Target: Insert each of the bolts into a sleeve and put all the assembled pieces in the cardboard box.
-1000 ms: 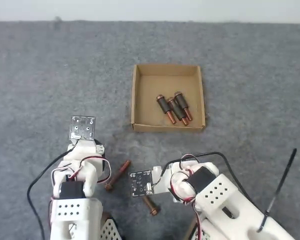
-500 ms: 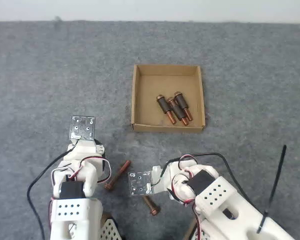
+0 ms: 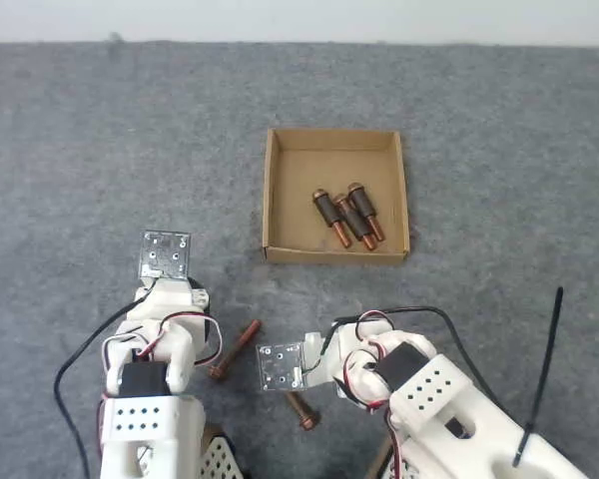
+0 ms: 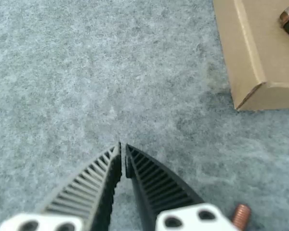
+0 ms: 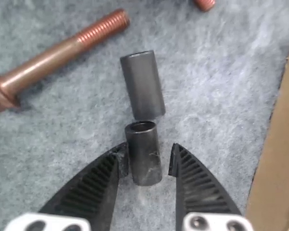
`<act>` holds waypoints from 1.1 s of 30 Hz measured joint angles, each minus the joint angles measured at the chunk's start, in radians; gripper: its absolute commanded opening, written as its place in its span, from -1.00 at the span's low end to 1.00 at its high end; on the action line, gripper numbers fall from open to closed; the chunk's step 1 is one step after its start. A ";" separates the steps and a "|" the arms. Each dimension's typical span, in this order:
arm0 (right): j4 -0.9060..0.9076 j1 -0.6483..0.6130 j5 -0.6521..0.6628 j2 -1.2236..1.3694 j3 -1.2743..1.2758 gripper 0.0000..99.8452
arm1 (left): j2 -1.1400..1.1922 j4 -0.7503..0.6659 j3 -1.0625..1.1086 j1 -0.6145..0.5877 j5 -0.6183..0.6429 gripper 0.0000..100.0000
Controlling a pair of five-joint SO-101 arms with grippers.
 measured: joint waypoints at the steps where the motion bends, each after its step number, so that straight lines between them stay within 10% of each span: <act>1: 0.000 0.000 0.000 0.000 0.000 -0.74 | 0.000 0.000 0.000 0.000 0.000 -0.97; 18: -0.074 0.029 -0.005 0.434 -0.184 -0.89 | 0.000 0.000 0.000 0.000 0.000 -0.97; 33: 0.063 0.141 -0.427 0.477 -0.328 -0.98 | 0.000 0.000 0.000 0.000 0.000 -0.97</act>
